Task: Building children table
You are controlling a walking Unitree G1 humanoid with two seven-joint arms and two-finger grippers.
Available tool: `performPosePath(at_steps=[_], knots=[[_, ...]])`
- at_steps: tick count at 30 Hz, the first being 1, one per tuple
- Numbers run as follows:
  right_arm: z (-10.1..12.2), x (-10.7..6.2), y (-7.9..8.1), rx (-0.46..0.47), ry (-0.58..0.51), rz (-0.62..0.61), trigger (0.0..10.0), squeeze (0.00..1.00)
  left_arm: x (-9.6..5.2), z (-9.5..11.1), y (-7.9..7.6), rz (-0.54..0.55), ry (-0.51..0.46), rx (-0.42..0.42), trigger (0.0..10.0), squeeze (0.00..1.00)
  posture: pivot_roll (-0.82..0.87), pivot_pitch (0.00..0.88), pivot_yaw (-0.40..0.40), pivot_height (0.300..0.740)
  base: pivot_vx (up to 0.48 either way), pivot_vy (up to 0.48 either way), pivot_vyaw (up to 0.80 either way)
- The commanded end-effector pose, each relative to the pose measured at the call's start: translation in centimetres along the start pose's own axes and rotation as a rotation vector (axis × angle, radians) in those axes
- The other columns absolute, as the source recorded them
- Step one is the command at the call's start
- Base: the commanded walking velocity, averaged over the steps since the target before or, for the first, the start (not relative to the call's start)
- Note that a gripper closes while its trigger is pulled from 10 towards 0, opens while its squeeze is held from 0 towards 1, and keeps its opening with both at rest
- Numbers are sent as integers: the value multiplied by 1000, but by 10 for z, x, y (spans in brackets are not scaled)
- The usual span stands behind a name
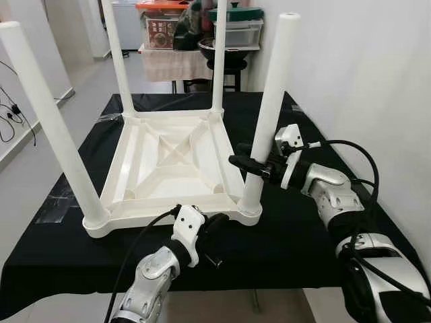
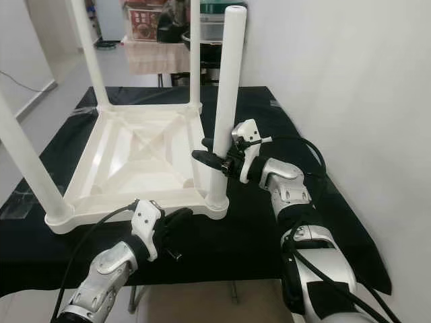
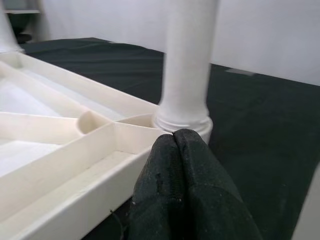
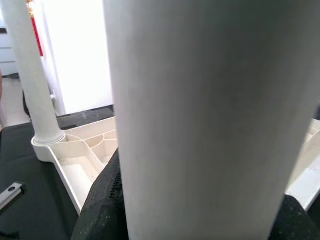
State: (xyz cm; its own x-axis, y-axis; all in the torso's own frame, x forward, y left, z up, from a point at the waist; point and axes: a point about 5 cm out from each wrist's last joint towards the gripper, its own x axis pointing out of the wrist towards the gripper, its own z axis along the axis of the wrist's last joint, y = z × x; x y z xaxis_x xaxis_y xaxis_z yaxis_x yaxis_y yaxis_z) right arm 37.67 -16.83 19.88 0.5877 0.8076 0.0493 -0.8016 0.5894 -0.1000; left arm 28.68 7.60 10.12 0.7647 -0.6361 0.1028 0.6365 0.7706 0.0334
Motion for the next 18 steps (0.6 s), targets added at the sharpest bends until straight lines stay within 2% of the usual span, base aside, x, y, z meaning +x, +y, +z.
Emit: performPosePath(at_steps=[1, 2, 4, 5, 7, 8, 9, 10, 11, 12, 18], knots=[[-22, -9, 3, 32, 38, -86, 0, 0, -2, -2, 1, 6, 10, -17, 10000, 0, -31, 0, -51, 740, 0, 0, 0], [-22, -9, 3, 32, 38, -86, 0, 0, -2, -2, 1, 6, 10, -17, 10000, 0, -31, 0, -51, 740, 0, 0, 0], [-42, -1, 10, 71, 81, -333, 0, 0, -4, -2, 4, 14, 7, -22, 10000, 0, -40, 0, -39, 740, 0, 0, 0], [-59, 1, 18, 90, 132, -609, 0, 0, -5, -1, 5, 14, 7, -22, 10000, 0, -50, 0, -29, 740, 0, 0, 0], [-59, 1, 18, 90, 132, -609, 0, 0, -5, -1, 5, 14, 7, -22, 10000, 0, -50, 0, -29, 740, 0, 0, 0], [-76, 17, 51, 98, 173, -616, 0, 0, -5, -1, 5, 10, 10, -23, 10000, 0, -52, 0, -23, 740, 0, 0, 0], [-82, 30, 73, 85, 181, -578, 0, 0, -4, -2, 5, 4, 14, -22, 10000, 0, -45, 0, -20, 740, 0, 0, 0], [-82, 41, 80, 91, 178, -555, 0, 0, -4, -1, 5, 2, 14, -20, 10000, 0, -29, 0, -39, 740, 0, 0, 0], [-82, 41, 80, 91, 178, -555, 0, 0, -4, -1, 5, 2, 14, -20, 10000, 0, -29, 0, -39, 740, 0, 0, 0], [-81, 48, 82, 93, 172, -519, 0, 0, -3, -1, 5, 1, 13, -19, 10000, 0, -29, 0, -39, 740, 0, 0, 0], [-75, 56, 76, 113, 158, -527, 0, 0, -3, 0, 6, 15, 9, -23, 10000, 0, -22, 0, -38, 740, 0, 0, 0]])
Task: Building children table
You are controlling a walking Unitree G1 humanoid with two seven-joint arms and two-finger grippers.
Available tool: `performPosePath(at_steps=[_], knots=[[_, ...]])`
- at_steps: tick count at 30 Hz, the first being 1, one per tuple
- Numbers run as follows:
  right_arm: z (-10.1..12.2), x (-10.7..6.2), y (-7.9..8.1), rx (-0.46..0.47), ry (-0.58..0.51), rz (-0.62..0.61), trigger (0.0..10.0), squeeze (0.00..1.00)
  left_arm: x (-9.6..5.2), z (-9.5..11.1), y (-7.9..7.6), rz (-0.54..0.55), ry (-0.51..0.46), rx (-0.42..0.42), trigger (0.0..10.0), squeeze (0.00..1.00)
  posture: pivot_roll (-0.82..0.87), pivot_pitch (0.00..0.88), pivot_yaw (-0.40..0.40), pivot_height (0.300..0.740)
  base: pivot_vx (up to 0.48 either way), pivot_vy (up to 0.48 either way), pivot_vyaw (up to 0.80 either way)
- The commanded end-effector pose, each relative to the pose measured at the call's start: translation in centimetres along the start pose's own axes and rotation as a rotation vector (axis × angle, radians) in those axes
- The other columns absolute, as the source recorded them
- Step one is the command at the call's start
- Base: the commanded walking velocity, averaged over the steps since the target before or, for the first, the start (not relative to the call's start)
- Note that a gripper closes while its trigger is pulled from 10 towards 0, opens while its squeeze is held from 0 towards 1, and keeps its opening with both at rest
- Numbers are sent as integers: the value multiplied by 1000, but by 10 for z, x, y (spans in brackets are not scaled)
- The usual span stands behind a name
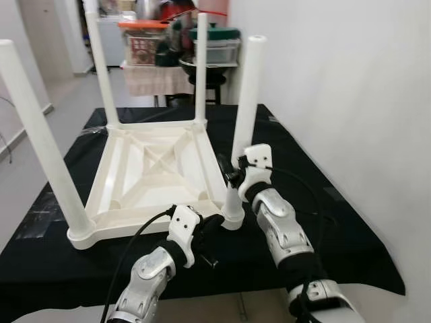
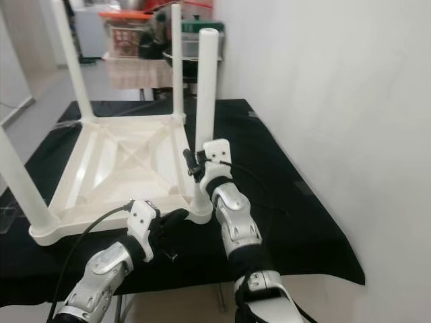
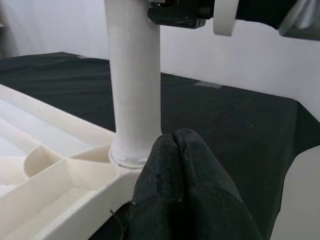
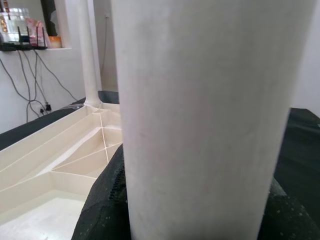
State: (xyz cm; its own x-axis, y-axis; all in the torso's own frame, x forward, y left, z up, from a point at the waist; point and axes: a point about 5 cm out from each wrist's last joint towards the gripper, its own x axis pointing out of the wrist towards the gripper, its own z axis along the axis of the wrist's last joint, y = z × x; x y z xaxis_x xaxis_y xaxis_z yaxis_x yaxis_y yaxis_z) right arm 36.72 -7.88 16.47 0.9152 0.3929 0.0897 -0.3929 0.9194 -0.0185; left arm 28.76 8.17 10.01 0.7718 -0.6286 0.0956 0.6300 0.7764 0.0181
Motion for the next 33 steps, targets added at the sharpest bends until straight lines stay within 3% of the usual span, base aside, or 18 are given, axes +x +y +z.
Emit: performPosePath(at_steps=[1, 2, 3, 4, 5, 7, 8, 11, 12, 13, 14, 24, 25, 27, 28, 33], knots=[[-44, -13, 4, 24, 177, 4, 0, 0, 0, 1, 1, 5, 1, -9, 10000, 0, -22, 0, -38, 740, 0, 0, 0], [-45, -16, 5, 13, 191, -15, 0, 0, 1, 0, 0, -2, 4, -12, 10000, 0, -30, 0, -32, 740, 0, 0, 0], [-45, -18, 4, -1, 197, -36, 10000, 0, 1, 0, 0, -5, 5, -13, 10000, 0, -29, 0, -32, 740, 0, 0, 0], [-45, -18, 4, -1, 197, -36, 10000, 0, 1, 0, 0, -5, 5, -13, 10000, 0, -29, 0, -32, 740, 0, 0, 0], [-44, -19, 2, -8, 196, -43, 10000, 90, 2, 0, 0, -6, 6, -15, 10000, 0, -28, 0, -34, 740, 0, 0, 0], [-42, -20, 0, -13, 190, -36, 10000, 90, 2, 0, 0, -6, 5, -15, 10000, 0, -26, 0, -35, 740, 0, 0, 0], [-40, -20, -3, -8, 180, -20, 10000, 1000, 2, 0, -1, -6, 5, -16, 10000, 0, -26, 0, -35, 740, 0, 0, 0], [-26, -14, -14, 41, 129, 127, 10000, 1000, 3, 0, -1, -5, 5, -18, 10000, 0, -18, 0, -45, 740, 0, 0, 0], [-19, -12, -18, 40, 114, 200, 10000, 882, 3, 0, -2, -5, 5, -19, 10000, 0, -17, 0, -45, 740, 0, 0, 0], [-19, -12, -18, 40, 114, 200, 10000, 882, 3, 0, -2, -5, 5, -19, 10000, 0, -17, 0, -45, 740, 0, 0, 0], [-11, -9, -24, 35, 102, 282, 10000, 0, 3, -1, -2, -5, 5, -20, 10000, 0, -17, 0, -47, 740, 0, 0, 0], [2, -7, -33, -57, 154, 580, 10000, 0, 1, -1, -5, -7, 0, -19, 10000, 0, 12, 0, -65, 740, 0, 0, 0], [3, -6, -34, -52, 164, 606, 9216, 0, 0, 0, -7, -13, -11, -13, 10000, 0, 17, 0, -67, 740, 0, 0, 0], [3, -6, -34, -52, 164, 606, 9216, 0, 0, 0, -7, -13, -11, -13, 10000, 0, 17, 0, -67, 740, 0, 0, 0], [5, -5, -36, -45, 173, 624, 78, 0, -3, 1, -8, -15, -21, -8, 10000, 0, 21, 0, -68, 740, 0, 0, 0], [8, -5, -42, -29, 182, 646, 0, 0, -10, 3, -8, -4, -37, -17, 10000, 0, 23, 0, -67, 740, 0, 0, 0]])
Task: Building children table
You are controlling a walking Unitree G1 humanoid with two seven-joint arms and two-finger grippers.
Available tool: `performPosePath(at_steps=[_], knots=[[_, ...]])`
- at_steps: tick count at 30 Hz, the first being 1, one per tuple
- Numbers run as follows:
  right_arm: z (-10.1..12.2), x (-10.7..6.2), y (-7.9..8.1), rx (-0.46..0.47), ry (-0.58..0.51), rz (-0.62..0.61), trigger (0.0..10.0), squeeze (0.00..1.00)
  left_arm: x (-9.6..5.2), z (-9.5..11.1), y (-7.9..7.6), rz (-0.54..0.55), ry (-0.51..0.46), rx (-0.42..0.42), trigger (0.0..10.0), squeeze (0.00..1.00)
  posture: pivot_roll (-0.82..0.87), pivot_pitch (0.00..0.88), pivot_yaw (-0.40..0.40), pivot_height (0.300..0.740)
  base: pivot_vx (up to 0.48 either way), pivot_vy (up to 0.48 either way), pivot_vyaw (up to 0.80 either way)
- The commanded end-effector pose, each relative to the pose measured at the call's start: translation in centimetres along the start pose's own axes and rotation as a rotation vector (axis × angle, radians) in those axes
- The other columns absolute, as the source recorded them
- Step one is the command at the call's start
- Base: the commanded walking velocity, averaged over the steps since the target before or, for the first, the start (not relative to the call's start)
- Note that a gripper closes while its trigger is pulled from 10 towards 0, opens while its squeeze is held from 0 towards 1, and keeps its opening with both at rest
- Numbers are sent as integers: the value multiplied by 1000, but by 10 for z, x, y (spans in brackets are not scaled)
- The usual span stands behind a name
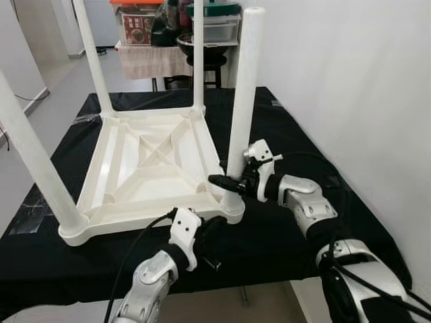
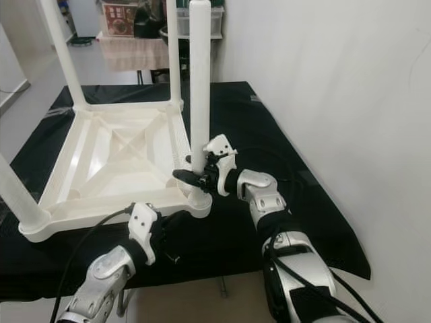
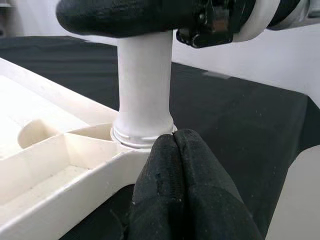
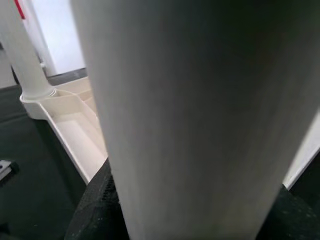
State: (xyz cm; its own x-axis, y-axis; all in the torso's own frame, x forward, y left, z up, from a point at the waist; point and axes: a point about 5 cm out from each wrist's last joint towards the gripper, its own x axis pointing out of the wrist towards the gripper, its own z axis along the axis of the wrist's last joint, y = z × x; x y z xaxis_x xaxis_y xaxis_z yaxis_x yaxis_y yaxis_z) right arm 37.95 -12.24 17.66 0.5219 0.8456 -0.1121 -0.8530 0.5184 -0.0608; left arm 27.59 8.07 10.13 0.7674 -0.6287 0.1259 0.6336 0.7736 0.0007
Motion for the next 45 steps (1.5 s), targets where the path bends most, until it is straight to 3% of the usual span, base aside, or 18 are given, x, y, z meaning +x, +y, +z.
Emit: performPosePath(at_steps=[1, 10, 11, 12, 13, 14, 15, 16, 18, 20, 26, 27, 28, 29, 34, 40, 41, 45], knots=[[-4, 0, 1, 23, 9, 35, 0, 0, -4, 1, 1, 4, -10, -4, 10000, 0, 22, 0, -67, 740, 0, 0, 0], [-39, -33, -4, 41, 102, -2, 0, 0, -23, 0, -3, 16, 2, 0, 10000, 0, 16, 0, -66, 740, 0, 0, 0], [-55, -31, -7, 63, 158, -245, 0, 0, -25, 0, -3, 28, 6, 8, 10000, 0, 22, 0, -86, 740, 0, 0, 0], [-55, -31, -7, 63, 158, -245, 0, 0, -25, 0, -3, 28, 6, 8, 10000, 0, 22, 0, -86, 740, 0, 0, 0], [-66, -31, -8, 72, 202, -424, 0, 0, -25, -1, -2, 35, 10, 14, 10000, 0, 22, 0, -86, 740, 0, 0, 0], [-87, -25, 12, 189, 184, -679, 0, 0, -26, 0, -2, 42, 12, 18, 10000, 0, 25, 0, -85, 740, 0, 0, 0], [-87, -25, 12, 189, 184, -679, 0, 0, -26, 0, -2, 42, 12, 18, 10000, 0, 25, 0, -85, 740, 0, 0, 0], [-99, -17, 45, 198, 198, -731, 0, 0, -27, -1, 1, 51, 18, 17, 10000, 0, 14, 0, -45, 740, 0, 0, 0], [-101, -8, 70, 195, 176, -703, 0, 0, -27, -1, 2, 54, 24, 15, 10000, 0, 3, 0, -36, 740, 0, 0, 0], [-97, -2, 75, 182, 155, -663, 0, 0, -27, -2, 3, 43, 33, 10, 10000, 0, -4, 0, -30, 740, 0, 0, 0], [-94, 5, 62, 158, 160, -586, 0, 0, -24, -3, 1, 15, 50, 0, 10000, 0, 8, 0, -37, 740, 0, 0, 0], [-93, 6, 60, 153, 155, -602, 6353, 0, -24, -3, 2, 28, 50, -5, 10000, 0, 8, 0, -38, 740, 0, 0, 0], [-90, 6, 59, 135, 147, -620, 6353, 0, -24, -3, 3, 44, 48, -12, 10000, 0, 7, 0, -39, 740, 0, 0, 0], [-86, 9, 60, 131, 118, -581, 10000, 1000, -23, -3, 3, 49, 47, -15, 10000, 0, 5, 0, -42, 740, 0, 0, 0], [-65, 14, 72, 133, 31, -414, 10000, 1000, -20, -3, 2, 40, 50, -20, 10000, 0, -3, 0, -33, 740, 0, 0, 0], [-27, 4, 57, 23, -69, -105, 10000, 1000, -15, -4, 1, 17, 61, -19, 10000, 0, -6, 0, -28, 740, 0, 0, 0], [-23, 0, 46, -16, -48, -55, 10000, 0, -13, -5, 0, 12, 61, -18, 10000, 0, -4, 0, -31, 740, 0, 0, 0], [-12, -9, 22, -79, -16, 11, 10000, 0, -10, -5, -1, 2, 67, -16, 10000, 0, -1, 0, -34, 740, 0, 0, 0]])
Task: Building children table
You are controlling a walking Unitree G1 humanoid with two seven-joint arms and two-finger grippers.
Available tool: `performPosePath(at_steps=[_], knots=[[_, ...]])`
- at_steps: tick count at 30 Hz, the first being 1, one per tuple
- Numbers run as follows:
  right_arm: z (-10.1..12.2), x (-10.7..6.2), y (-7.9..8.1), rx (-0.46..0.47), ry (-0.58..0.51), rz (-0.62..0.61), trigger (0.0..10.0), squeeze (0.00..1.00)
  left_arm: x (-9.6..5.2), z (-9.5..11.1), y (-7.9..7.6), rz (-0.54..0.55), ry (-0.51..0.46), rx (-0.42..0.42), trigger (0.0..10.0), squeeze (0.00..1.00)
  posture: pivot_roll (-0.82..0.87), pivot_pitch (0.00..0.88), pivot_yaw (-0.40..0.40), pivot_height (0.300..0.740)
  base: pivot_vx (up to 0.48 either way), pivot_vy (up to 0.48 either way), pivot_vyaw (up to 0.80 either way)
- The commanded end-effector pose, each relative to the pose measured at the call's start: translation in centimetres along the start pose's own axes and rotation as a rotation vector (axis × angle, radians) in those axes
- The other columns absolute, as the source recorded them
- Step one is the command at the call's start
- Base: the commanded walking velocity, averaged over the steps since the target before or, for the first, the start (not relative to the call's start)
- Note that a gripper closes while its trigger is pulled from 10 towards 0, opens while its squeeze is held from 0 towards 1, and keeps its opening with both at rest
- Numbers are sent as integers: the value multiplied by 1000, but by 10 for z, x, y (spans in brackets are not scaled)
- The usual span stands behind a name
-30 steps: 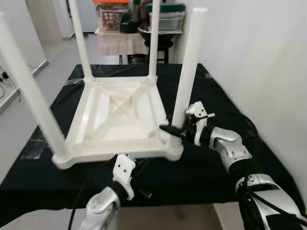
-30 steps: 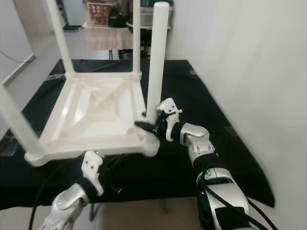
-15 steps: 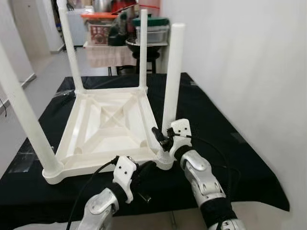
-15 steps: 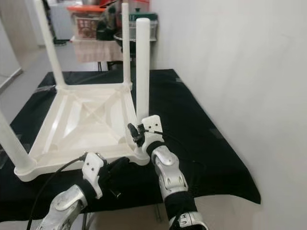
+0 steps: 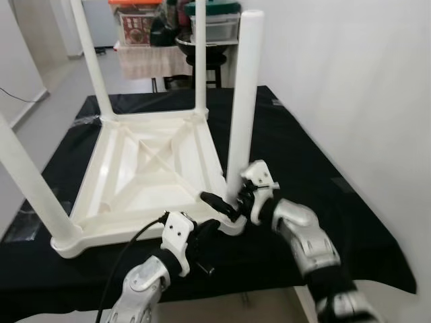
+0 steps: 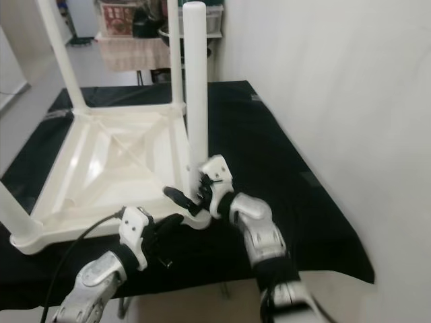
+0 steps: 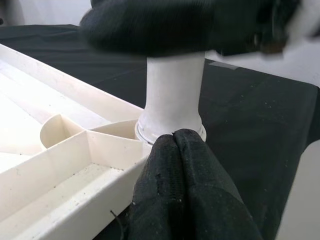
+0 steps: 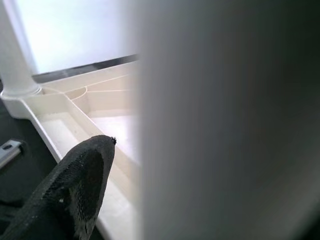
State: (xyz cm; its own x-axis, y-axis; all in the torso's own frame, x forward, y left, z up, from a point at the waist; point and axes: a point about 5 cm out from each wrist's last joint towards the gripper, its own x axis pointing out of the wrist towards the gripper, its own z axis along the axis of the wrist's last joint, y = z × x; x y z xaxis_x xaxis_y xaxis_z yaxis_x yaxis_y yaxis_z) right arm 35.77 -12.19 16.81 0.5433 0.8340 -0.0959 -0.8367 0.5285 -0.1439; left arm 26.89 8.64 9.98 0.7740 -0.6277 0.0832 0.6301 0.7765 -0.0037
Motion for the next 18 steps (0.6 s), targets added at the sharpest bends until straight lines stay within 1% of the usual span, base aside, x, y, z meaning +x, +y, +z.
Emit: performPosePath(at_steps=[1, 2, 4, 6, 7, 8, 9, 10, 11, 18], knots=[[-4, 1, 3, 3, -4, 37, 10000, 0, 0, -5, -1, -3, 24, -12, 10000, 0, -1, 0, -34, 740, 0, 0, 0], [2, -2, -11, 20, 5, 40, 10000, 0, 1, -6, 0, -2, 32, -3, 10000, 0, 19, 0, -51, 740, 0, 0, 0], [11, -5, -21, 58, -5, 50, 10000, 0, 1, -7, 1, 12, 32, -4, 10000, 0, 22, 0, -53, 740, 0, 0, 0], [14, -6, -23, 67, -12, 68, 10000, 0, 1, -7, 2, 14, 31, -5, 10000, 0, 22, 0, -53, 740, 0, 0, 0], [15, -8, -23, 79, -11, 108, 10000, 0, 1, -6, 1, 14, 29, -3, 10000, 0, 31, 0, -57, 740, 0, 0, 0], [16, -9, -23, 82, -8, 146, 4706, 0, 2, -6, 1, 12, 29, -1, 10000, 0, 30, 0, -57, 740, 0, 0, 0], [16, -9, -23, 82, -8, 146, 4706, 0, 2, -6, 1, 12, 29, -1, 10000, 0, 30, 0, -57, 740, 0, 0, 0], [16, -10, -23, 88, -5, 171, 980, 0, 3, -6, 1, 11, 30, 1, 10000, 0, 28, 0, -55, 740, 0, 0, 0], [15, -11, -24, 99, -3, 183, 0, 0, 3, -7, 1, 10, 33, 1, 10000, 0, 26, 0, -51, 740, 0, 0, 0], [7, -14, -25, 105, -6, 172, 0, 0, 1, -7, 3, 12, 34, -5, 10000, 0, 22, 0, -43, 740, 0, 0, 0]])
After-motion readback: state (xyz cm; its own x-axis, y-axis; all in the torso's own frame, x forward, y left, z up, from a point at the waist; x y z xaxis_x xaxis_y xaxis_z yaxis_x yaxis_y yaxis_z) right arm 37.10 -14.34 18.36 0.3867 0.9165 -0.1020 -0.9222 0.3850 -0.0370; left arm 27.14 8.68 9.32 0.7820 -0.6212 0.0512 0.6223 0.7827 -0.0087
